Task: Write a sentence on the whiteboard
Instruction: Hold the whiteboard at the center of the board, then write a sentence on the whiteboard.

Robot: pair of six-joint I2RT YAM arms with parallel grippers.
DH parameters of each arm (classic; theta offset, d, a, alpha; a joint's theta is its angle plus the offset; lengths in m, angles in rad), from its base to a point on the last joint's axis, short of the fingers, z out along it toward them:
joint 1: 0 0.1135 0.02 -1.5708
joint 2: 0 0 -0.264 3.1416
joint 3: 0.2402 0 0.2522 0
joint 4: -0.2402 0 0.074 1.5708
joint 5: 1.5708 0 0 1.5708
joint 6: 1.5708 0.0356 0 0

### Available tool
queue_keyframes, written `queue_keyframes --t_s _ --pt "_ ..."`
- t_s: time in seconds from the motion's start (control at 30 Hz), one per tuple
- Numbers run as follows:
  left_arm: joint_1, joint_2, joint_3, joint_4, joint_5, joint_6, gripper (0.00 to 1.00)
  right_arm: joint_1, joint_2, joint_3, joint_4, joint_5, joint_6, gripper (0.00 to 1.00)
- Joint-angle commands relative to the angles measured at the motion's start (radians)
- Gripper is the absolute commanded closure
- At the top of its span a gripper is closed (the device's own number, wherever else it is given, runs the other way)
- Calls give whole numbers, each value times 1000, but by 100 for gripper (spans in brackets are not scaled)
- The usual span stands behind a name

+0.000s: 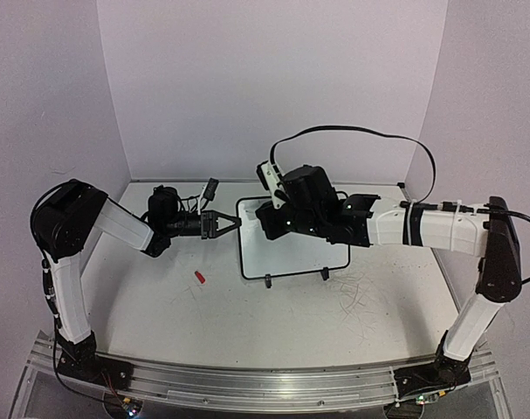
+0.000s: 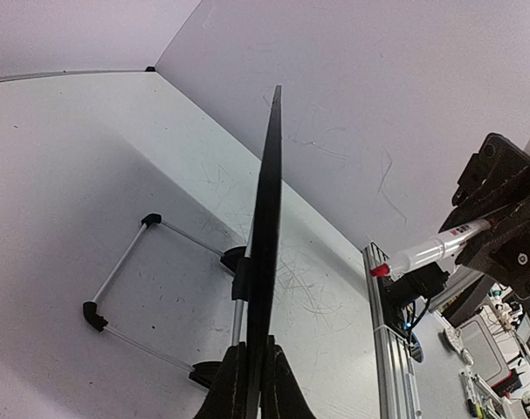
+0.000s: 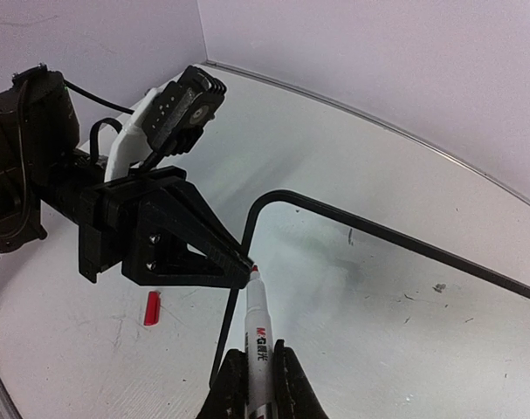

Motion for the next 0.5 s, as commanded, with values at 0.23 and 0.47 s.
queue_keyframes --t_s 0.23,0.47 --pt "-2 0 15 30 15 -8 100 31 -1 18 33 66 18 100" --pt "-2 -1 15 29 15 -9 100 63 7 20 35 139 -10 100"
